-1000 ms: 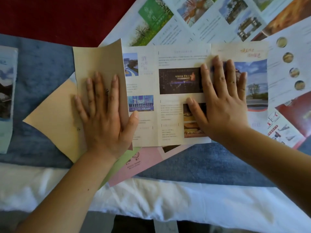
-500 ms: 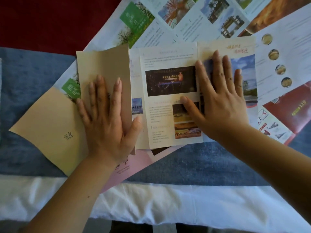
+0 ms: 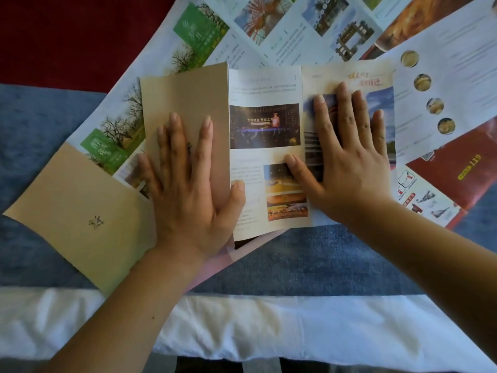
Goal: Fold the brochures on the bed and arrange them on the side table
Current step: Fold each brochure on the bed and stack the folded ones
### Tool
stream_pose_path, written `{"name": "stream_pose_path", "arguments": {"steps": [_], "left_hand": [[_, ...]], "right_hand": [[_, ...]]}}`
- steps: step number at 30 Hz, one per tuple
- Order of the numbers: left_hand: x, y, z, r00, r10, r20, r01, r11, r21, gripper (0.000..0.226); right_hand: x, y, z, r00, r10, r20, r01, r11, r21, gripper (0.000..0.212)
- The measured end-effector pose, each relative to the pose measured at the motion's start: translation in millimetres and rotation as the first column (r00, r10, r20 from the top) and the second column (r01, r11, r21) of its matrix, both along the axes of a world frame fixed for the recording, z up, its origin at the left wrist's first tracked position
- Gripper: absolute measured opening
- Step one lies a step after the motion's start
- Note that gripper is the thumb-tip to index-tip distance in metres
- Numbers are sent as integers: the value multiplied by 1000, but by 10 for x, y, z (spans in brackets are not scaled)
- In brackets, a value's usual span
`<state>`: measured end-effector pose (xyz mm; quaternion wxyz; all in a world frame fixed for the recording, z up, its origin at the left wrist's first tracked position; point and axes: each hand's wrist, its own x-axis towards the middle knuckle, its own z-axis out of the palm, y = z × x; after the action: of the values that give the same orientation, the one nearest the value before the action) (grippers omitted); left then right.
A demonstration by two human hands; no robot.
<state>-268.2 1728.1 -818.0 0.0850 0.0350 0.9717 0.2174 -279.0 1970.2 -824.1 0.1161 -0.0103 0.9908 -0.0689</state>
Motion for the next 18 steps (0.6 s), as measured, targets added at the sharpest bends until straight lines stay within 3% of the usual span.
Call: {"name": "stream_pose_path", "arguments": {"steps": [11,18], "left_hand": [[12,404,79,999,-32,41,35,997,-73,91],[18,686,123,998,-49,35,54,988,-146,90]], "right_hand": [[-32,135,31,1000,-11,16,11,999,33,91],[-20,287,93,999,-5,-33,3,998,-69,80]]}}
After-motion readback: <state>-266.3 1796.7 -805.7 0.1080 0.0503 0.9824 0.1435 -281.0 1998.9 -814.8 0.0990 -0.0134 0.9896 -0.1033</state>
